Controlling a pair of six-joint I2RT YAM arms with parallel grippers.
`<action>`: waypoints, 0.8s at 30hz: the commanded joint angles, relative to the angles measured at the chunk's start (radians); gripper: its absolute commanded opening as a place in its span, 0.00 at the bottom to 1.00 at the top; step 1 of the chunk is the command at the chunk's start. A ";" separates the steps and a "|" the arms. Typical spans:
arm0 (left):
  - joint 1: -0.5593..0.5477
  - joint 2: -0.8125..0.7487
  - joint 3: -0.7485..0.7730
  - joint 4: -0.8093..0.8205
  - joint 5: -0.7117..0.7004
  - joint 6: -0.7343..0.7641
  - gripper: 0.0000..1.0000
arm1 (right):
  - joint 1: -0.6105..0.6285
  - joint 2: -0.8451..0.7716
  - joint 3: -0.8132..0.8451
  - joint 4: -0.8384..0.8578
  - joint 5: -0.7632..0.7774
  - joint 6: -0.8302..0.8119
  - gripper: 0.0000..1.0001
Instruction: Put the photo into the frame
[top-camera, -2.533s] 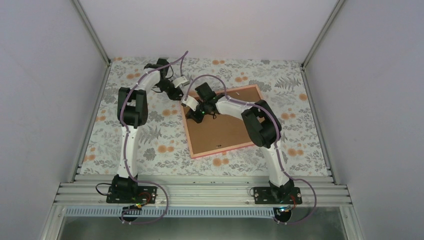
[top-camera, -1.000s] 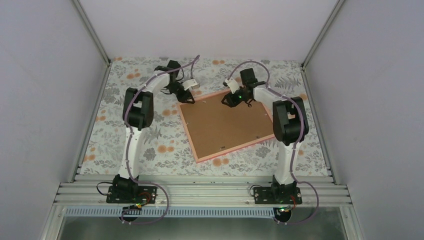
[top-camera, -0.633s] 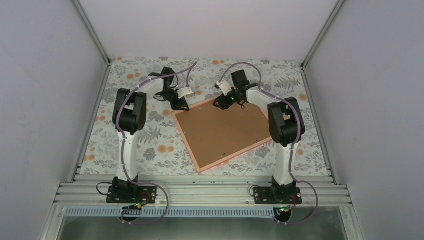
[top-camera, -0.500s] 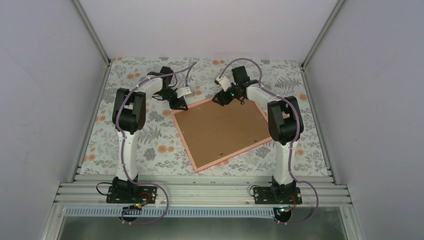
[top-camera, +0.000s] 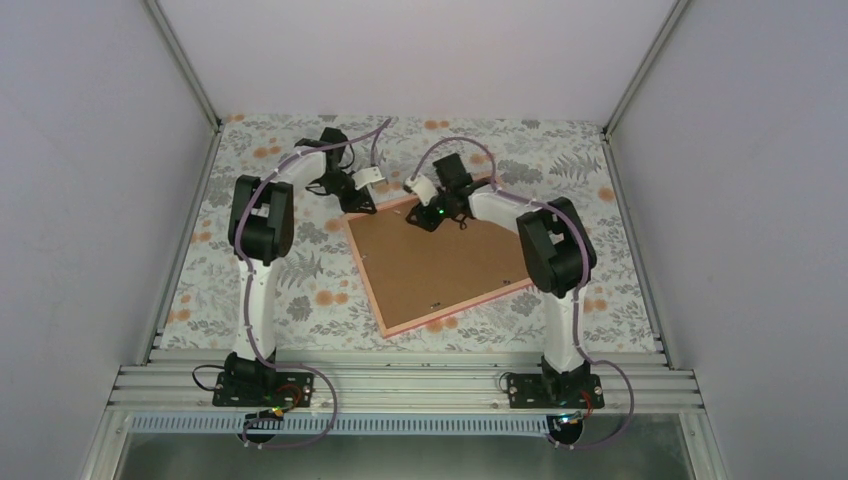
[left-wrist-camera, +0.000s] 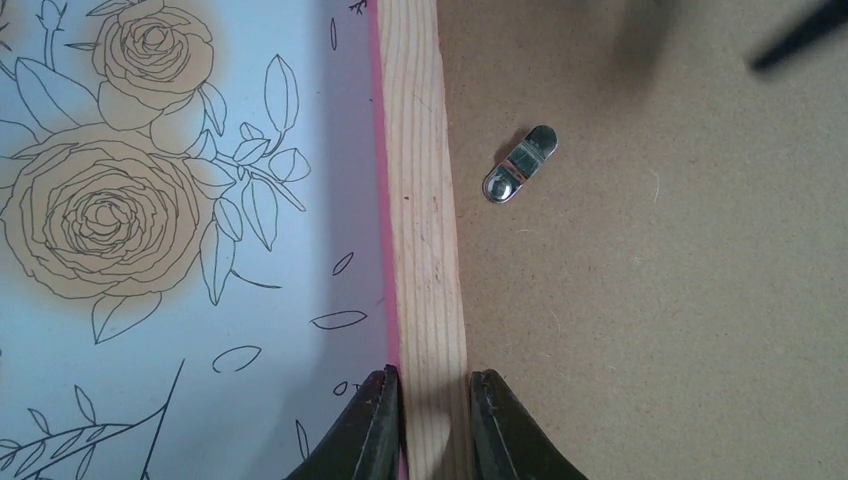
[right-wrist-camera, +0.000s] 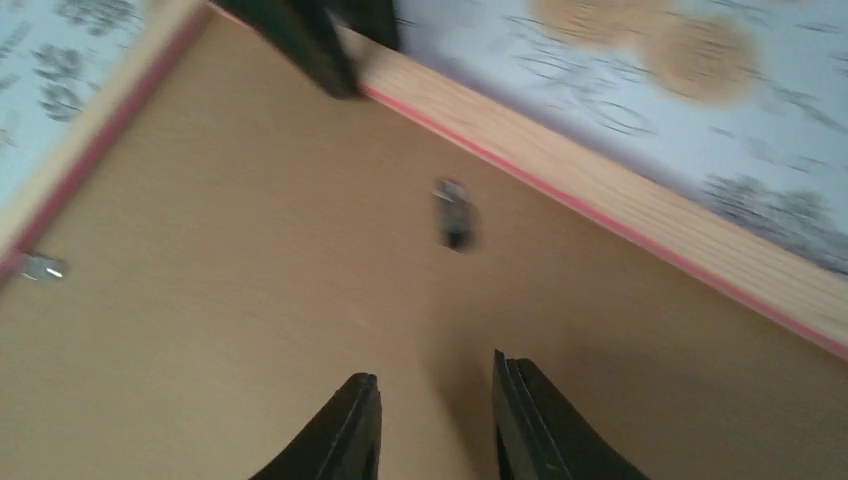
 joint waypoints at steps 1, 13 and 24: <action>-0.003 0.027 -0.055 0.023 -0.050 -0.007 0.16 | 0.062 -0.022 -0.008 0.084 0.025 0.078 0.25; -0.009 0.015 -0.078 0.035 -0.058 0.000 0.16 | 0.104 0.111 0.098 0.092 0.093 0.147 0.11; -0.022 -0.010 -0.135 0.048 -0.054 0.030 0.15 | 0.089 0.156 0.112 0.098 0.149 0.163 0.06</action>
